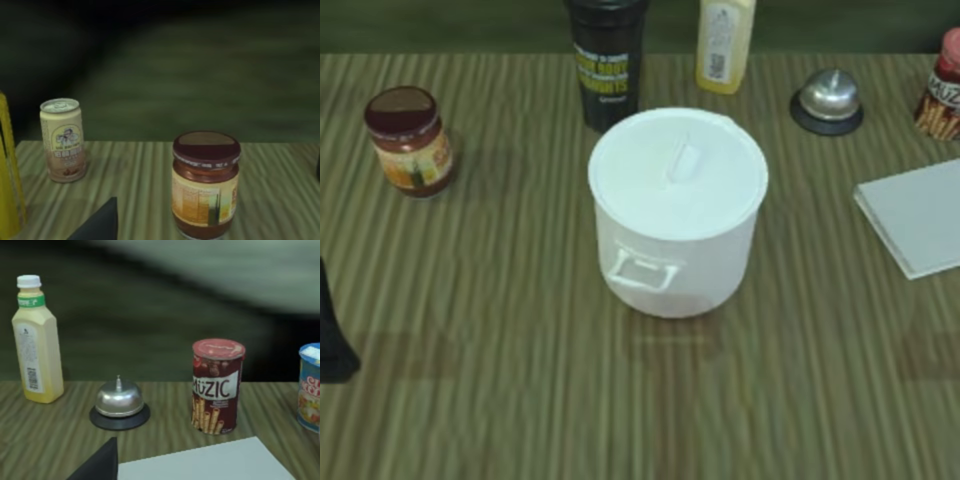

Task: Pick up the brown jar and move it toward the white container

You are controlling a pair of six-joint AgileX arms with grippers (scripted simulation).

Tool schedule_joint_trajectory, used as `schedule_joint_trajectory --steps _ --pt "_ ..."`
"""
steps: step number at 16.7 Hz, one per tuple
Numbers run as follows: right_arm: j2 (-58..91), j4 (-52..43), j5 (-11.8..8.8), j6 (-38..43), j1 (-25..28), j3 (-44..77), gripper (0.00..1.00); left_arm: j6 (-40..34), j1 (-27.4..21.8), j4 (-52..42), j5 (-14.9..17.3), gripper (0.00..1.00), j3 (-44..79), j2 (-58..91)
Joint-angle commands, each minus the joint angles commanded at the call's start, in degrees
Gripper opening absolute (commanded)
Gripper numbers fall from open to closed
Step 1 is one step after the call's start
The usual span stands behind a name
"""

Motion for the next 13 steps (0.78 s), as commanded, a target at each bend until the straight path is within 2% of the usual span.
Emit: schedule_joint_trajectory --steps 4,7,13 --pt "0.0 0.0 0.0 0.0 0.0 0.0 1.0 0.34 0.0 -0.97 0.1 1.0 0.66 1.39" --pt "0.0 0.0 0.0 0.0 0.0 0.0 1.0 1.95 -0.11 -5.27 0.69 1.0 4.13 7.8" --pt "0.0 0.0 0.0 0.0 0.0 0.0 1.0 8.47 -0.76 -19.1 3.11 1.0 20.96 29.93"
